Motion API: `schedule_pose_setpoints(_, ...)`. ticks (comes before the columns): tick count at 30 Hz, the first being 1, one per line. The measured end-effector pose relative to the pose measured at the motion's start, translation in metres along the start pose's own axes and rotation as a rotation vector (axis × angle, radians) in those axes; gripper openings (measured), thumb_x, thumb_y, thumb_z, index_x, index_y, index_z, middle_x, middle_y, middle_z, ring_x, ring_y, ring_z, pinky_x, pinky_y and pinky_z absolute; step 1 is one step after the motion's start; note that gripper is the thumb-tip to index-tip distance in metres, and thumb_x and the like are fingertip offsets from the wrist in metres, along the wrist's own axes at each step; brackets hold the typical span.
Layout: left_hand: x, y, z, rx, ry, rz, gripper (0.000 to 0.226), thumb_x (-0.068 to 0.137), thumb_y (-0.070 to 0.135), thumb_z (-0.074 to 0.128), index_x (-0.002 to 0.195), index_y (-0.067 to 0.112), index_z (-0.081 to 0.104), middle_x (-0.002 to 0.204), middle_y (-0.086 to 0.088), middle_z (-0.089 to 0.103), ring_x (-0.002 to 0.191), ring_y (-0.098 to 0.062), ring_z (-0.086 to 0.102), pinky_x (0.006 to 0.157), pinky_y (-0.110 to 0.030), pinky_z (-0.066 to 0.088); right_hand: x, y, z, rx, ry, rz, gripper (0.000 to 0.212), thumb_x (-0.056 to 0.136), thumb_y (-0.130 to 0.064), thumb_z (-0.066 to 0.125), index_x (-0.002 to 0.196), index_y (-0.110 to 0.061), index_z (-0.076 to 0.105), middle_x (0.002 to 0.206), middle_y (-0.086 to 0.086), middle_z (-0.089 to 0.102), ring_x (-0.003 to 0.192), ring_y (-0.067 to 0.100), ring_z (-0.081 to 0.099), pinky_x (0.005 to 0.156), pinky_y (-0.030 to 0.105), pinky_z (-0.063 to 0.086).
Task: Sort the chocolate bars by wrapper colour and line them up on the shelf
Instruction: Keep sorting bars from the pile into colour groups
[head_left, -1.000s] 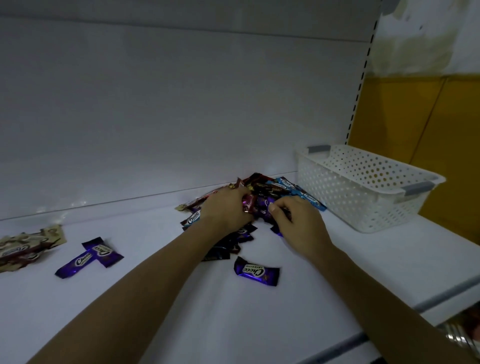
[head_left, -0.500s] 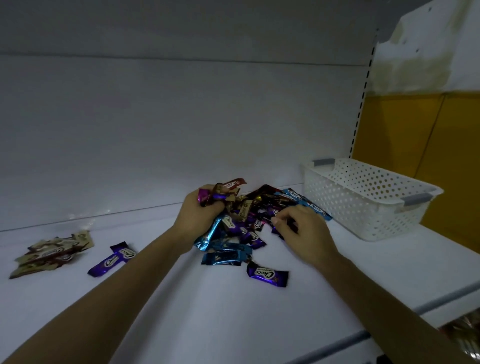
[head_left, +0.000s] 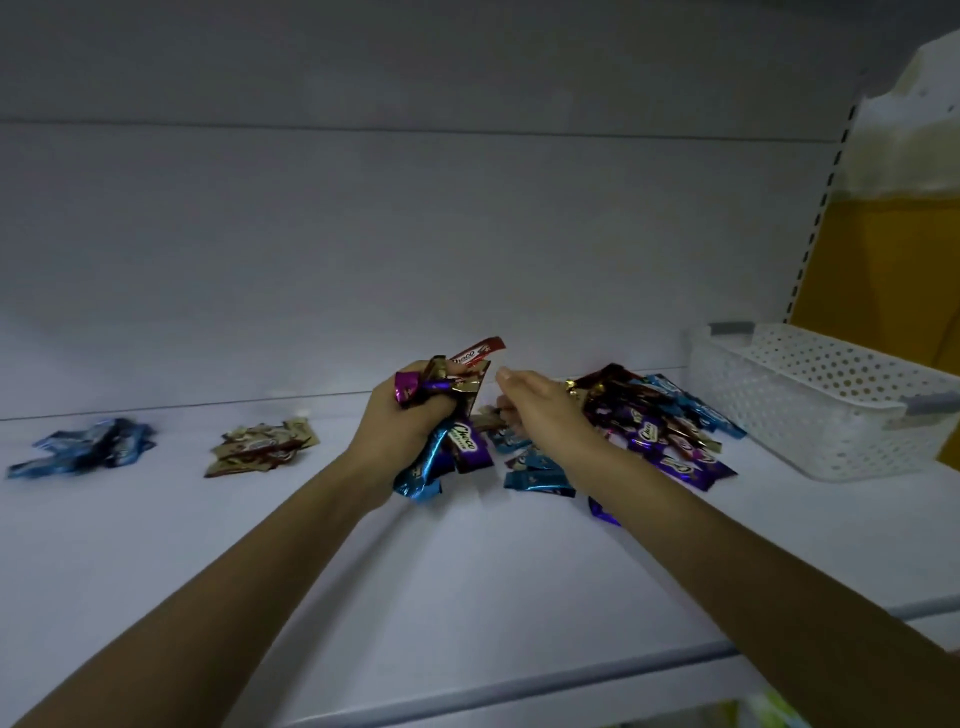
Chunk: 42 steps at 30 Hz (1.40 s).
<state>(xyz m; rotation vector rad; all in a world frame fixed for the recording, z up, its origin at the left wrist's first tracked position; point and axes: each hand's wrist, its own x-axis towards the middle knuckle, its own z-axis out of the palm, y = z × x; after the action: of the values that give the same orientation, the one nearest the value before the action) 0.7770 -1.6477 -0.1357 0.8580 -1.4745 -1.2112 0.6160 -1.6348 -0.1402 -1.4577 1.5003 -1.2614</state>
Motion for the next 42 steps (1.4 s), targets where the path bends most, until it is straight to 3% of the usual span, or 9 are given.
schedule_pose_setpoints(3,-0.009,0.013,-0.023,-0.090,0.065,0.008,0.019,0.089,0.004,0.059,0.096,0.021,0.063,0.070,0.003,0.072,0.061,-0.011,0.069,0.051,-0.020,0.052,0.000,-0.012,0.020,0.032,-0.115,0.037,0.035,0.098,-0.046,0.041,0.109,-0.019,0.061,0.105,0.001,0.067,0.095,0.017,0.065,0.094,0.037,0.049)
schedule_pose_setpoints(6,-0.025,0.023,-0.054,-0.114,0.116,0.023,0.019,0.089,0.005,0.059,0.096,0.022,0.063,0.070,0.002,0.073,0.062,-0.013,0.070,0.050,-0.022,0.053,-0.001,-0.026,0.043,0.263,-0.299,0.150,0.033,0.096,-0.042,0.049,0.106,-0.014,0.064,0.087,0.003,0.074,0.076,0.019,0.071,0.075,0.031,0.056)
schedule_pose_setpoints(10,-0.053,0.030,-0.104,-0.097,0.206,0.059,0.025,0.089,0.003,0.057,0.093,0.026,0.066,0.071,0.004,0.072,0.062,-0.012,0.069,0.051,-0.022,0.054,-0.007,-0.044,0.088,0.443,-0.557,0.166,0.031,0.089,-0.028,0.062,0.113,-0.009,0.063,0.098,0.010,0.070,0.082,0.022,0.066,0.076,0.032,0.053)
schedule_pose_setpoints(14,-0.078,0.030,-0.154,-0.037,0.310,0.046,0.021,0.089,0.004,0.058,0.097,0.023,0.064,0.070,0.004,0.072,0.060,-0.010,0.069,0.050,-0.021,0.053,-0.014,-0.055,0.135,0.568,-0.657,0.162,0.022,0.086,-0.005,0.062,0.108,-0.006,0.066,0.084,0.005,0.068,0.063,0.008,0.057,0.058,0.020,0.050)
schedule_pose_setpoints(17,-0.092,0.023,-0.181,0.029,0.372,0.051,0.024,0.088,0.001,0.058,0.095,0.022,0.066,0.072,0.005,0.073,0.062,-0.009,0.069,0.051,-0.018,0.052,-0.015,-0.059,0.158,0.530,-0.704,0.103,0.021,0.086,0.001,0.060,0.104,-0.008,0.067,0.082,0.004,0.068,0.064,0.008,0.058,0.060,0.017,0.050)
schedule_pose_setpoints(23,-0.105,-0.004,-0.205,0.106,0.409,-0.009,0.028,0.087,-0.004,0.058,0.100,0.019,0.068,0.086,-0.003,0.075,0.076,-0.018,0.071,0.063,-0.025,0.057,-0.015,-0.059,0.191,0.093,-0.586,-0.166,0.022,0.083,-0.004,0.069,0.100,-0.018,0.067,0.068,-0.006,0.067,0.053,0.003,0.058,0.052,0.016,0.046)
schedule_pose_setpoints(28,-0.101,-0.013,-0.215,0.104,0.395,0.035,0.027,0.086,-0.001,0.062,0.101,0.020,0.069,0.091,0.000,0.075,0.082,-0.016,0.071,0.065,-0.019,0.054,-0.009,-0.056,0.214,0.010,-0.439,-0.344,0.021,0.083,-0.008,0.070,0.094,-0.027,0.066,0.066,-0.008,0.058,0.056,0.005,0.054,0.056,0.020,0.043)
schedule_pose_setpoints(38,-0.097,-0.020,-0.220,0.065,0.419,0.052,0.032,0.086,-0.006,0.059,0.100,0.022,0.066,0.084,0.009,0.075,0.076,-0.006,0.071,0.060,-0.012,0.052,0.025,-0.063,0.208,0.152,-0.235,-0.290,0.014,0.084,-0.004,0.068,0.088,-0.018,0.068,0.073,0.000,0.065,0.047,0.008,0.056,0.051,0.020,0.050)
schedule_pose_setpoints(42,-0.097,-0.023,-0.222,0.082,0.443,0.049,0.034,0.086,-0.006,0.060,0.099,0.025,0.067,0.086,0.009,0.074,0.081,-0.008,0.071,0.064,-0.015,0.053,0.051,-0.056,0.211,0.121,-0.166,-0.081,0.017,0.091,0.000,0.057,0.102,-0.009,0.065,0.091,0.010,0.067,0.057,0.010,0.064,0.059,0.021,0.056)
